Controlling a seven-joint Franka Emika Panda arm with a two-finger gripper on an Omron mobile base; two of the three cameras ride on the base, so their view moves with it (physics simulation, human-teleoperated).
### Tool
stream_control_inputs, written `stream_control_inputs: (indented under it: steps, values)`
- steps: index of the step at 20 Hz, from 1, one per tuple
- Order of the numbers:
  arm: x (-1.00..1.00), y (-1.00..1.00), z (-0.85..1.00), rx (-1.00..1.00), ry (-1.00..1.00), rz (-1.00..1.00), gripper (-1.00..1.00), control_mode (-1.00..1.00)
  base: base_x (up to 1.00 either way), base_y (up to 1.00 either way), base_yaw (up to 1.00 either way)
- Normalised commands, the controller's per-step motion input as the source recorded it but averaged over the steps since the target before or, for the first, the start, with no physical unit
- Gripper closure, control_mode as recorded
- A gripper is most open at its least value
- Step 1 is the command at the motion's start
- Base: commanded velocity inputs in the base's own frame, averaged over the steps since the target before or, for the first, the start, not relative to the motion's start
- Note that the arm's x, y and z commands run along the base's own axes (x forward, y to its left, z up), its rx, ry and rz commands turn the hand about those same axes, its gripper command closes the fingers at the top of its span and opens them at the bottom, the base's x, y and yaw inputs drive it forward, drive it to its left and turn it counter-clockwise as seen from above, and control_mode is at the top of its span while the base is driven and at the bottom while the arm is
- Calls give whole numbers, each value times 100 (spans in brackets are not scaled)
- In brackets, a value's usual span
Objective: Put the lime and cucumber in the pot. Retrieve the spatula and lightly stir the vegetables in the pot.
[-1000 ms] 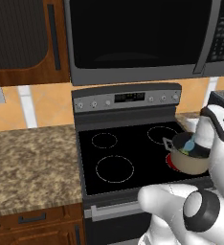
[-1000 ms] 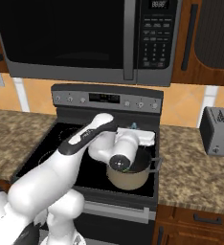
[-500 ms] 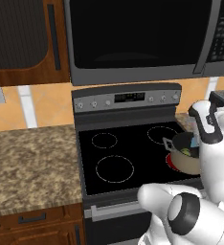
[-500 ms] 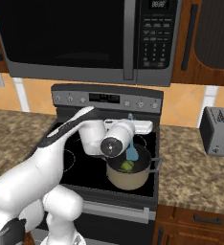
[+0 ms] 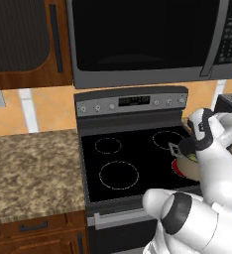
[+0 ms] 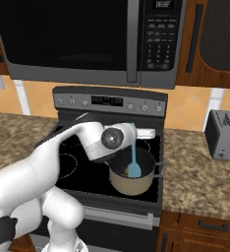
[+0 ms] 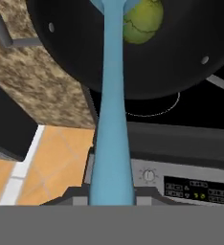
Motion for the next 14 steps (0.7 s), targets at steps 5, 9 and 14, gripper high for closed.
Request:
stream_control_inputs:
  steps: [5,9,14]
  values:
    - [1,0,-11,3,26,0,100,-100,0,0,0]
    - [19,0,-56,10,13,1,100,-100,0,0,0]
    - [58,7,-46,17,-2,10,100,-100,0,0,0]
